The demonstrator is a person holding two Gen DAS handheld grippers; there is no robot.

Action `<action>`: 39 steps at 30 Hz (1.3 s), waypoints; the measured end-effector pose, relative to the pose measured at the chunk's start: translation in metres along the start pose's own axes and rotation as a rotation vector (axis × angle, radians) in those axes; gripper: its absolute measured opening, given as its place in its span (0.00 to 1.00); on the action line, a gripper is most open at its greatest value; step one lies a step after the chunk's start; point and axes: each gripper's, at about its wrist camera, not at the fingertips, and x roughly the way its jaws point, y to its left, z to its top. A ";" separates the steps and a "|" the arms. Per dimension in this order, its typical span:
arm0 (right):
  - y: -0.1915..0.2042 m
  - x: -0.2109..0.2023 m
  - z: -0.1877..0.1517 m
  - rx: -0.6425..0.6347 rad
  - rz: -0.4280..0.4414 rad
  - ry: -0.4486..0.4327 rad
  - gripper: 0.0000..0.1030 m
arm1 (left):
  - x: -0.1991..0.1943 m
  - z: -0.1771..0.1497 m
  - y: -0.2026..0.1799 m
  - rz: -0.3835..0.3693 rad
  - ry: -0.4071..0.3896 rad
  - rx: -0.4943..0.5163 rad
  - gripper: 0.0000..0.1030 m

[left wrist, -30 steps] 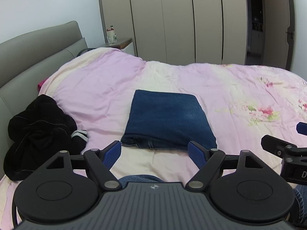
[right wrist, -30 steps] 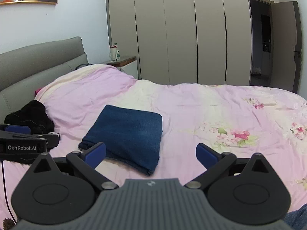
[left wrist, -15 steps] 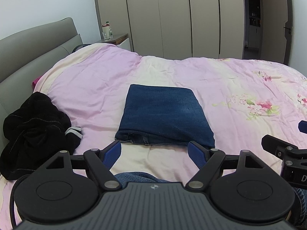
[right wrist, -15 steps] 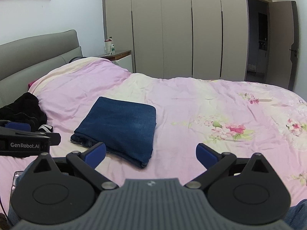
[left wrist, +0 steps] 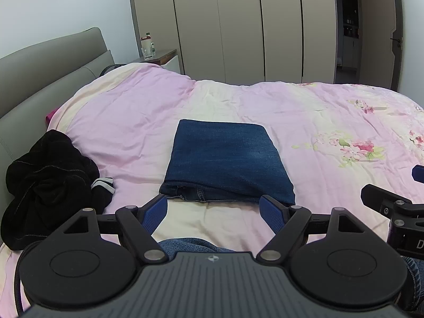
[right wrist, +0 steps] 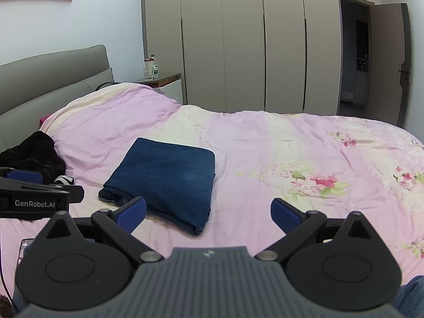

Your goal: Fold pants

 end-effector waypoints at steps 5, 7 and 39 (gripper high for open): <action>0.000 0.000 0.000 0.001 0.000 0.000 0.94 | -0.001 0.000 0.000 0.000 0.001 -0.001 0.90; -0.001 0.000 0.001 0.004 -0.001 0.001 0.94 | -0.001 0.000 0.000 0.000 0.001 -0.001 0.90; -0.001 -0.003 0.002 0.016 -0.005 -0.008 0.94 | -0.006 0.002 0.002 0.003 -0.011 0.010 0.90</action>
